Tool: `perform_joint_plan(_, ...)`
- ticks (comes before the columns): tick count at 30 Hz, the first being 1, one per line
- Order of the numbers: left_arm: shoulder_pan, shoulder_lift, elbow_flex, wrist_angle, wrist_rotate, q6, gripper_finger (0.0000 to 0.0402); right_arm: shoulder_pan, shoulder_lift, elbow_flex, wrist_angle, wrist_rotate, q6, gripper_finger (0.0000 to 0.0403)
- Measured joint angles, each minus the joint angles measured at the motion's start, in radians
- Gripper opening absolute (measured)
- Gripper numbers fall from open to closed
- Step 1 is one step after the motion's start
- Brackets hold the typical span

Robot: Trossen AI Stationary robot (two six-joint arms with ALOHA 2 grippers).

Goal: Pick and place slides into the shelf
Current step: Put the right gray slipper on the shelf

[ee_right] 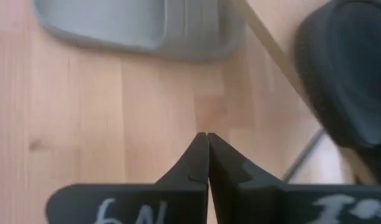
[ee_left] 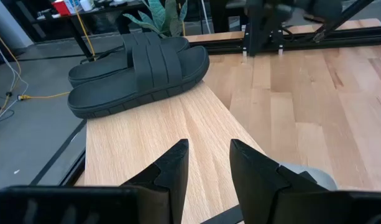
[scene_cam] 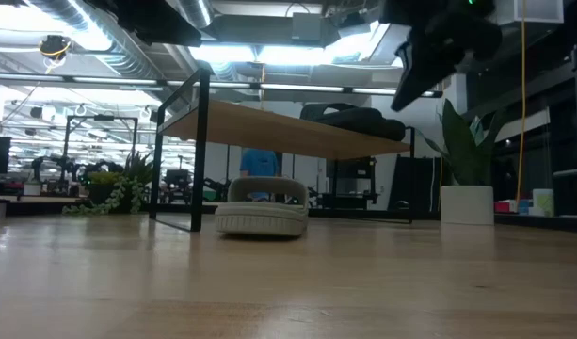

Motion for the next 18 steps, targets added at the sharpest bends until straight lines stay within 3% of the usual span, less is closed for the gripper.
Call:
perform_joint_plan(8, 0.000, 0.000, 0.000, -0.002, 0.024, -0.001, 0.0110, 0.044, -0.090, -0.214, 0.344, -0.007, 0.045, 0.0003)
perform_joint_plan(18, 0.000, 0.000, 0.000, -0.084, 0.027, -0.085, 0.0110, 0.064, -0.098, -0.437, 0.758, -0.007, 0.017, 0.0004)
